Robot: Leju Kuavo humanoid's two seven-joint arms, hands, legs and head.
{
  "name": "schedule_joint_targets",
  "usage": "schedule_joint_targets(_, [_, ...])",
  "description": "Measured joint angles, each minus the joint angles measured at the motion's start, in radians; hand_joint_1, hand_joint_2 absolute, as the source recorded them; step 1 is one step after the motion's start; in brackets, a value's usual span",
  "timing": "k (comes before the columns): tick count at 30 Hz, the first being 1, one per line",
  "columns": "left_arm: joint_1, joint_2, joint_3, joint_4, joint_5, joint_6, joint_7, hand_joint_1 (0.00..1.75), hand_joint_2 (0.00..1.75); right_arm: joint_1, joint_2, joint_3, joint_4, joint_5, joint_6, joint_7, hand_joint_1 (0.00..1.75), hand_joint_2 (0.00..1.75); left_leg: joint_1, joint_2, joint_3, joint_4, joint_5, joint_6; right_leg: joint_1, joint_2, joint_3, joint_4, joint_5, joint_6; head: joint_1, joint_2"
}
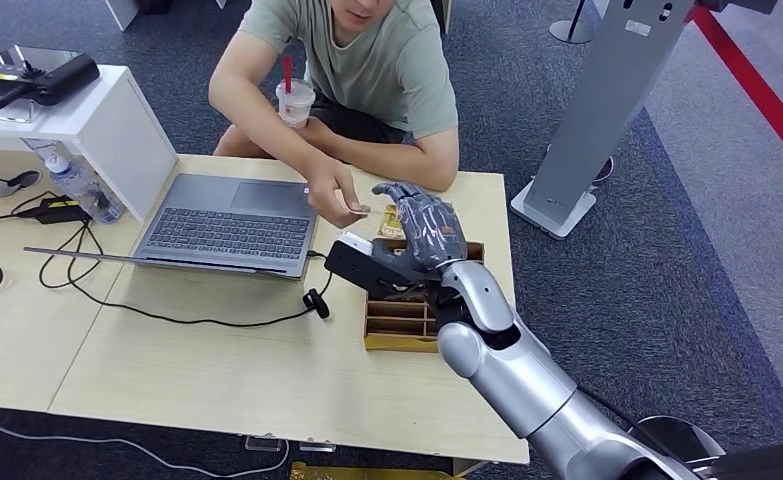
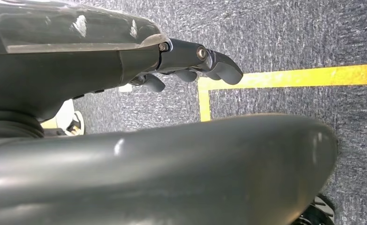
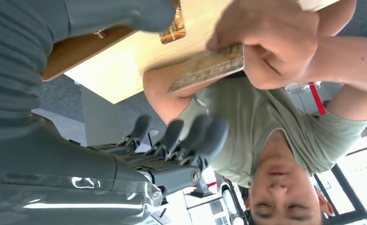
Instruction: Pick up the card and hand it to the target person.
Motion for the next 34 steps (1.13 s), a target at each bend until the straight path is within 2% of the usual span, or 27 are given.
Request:
schedule_joint_targets(9, [0.001,0.000,-0.003,0.000,0.020,0.005,0.000,0.00,0.00,0.001,0.000,0.005,0.010,-0.012,-0.007,0.014,0.00,1.75,0.000,0.000,0.000,0.000,0.000,0.000,0.000,0.000,-0.001,0.000,0.000,0.000,0.000,0.000])
schedule_joint_targets(15, [0.002,0.000,-0.003,0.000,0.033,0.009,0.001,0.00,0.00,0.053,-0.033,-0.017,-0.064,-0.078,-0.032,0.004,0.00,1.75,0.000,0.000,0.000,0.000,0.000,0.000,0.000,0.000,-0.001,0.000,0.000,0.000,-0.001,0.000])
schedule_joint_targets(18, [0.005,0.000,-0.003,0.000,0.040,0.007,0.002,0.00,0.00,0.122,-0.073,-0.053,-0.145,-0.221,-0.054,-0.077,0.00,1.75,0.000,0.000,0.000,0.000,0.000,0.000,0.000,0.000,-0.001,-0.001,0.000,0.000,0.000,0.000])
schedule_joint_targets(26, [0.008,0.002,-0.003,0.000,0.055,0.006,0.001,0.00,0.00,0.356,-0.184,-0.165,-0.336,-0.621,-0.034,-0.395,0.00,1.75,0.000,0.000,0.000,0.000,-0.001,0.001,0.000,0.000,-0.001,-0.002,0.000,0.000,0.000,0.000])
schedule_joint_targets(31, [0.008,0.003,-0.002,0.000,0.071,0.013,-0.003,0.00,0.00,0.491,-0.234,-0.223,-0.381,-0.775,0.048,-0.522,0.00,1.75,0.000,0.000,0.000,0.000,-0.002,0.000,0.000,0.000,-0.001,-0.002,0.000,0.000,0.000,0.000])
schedule_joint_targets(34, [0.008,0.003,-0.001,0.000,0.074,0.019,-0.004,0.00,0.00,0.539,-0.250,-0.241,-0.380,-0.852,0.074,-0.574,0.00,1.75,0.000,0.000,0.000,0.000,-0.002,0.000,0.000,0.000,0.000,-0.002,-0.001,0.000,0.000,0.000])
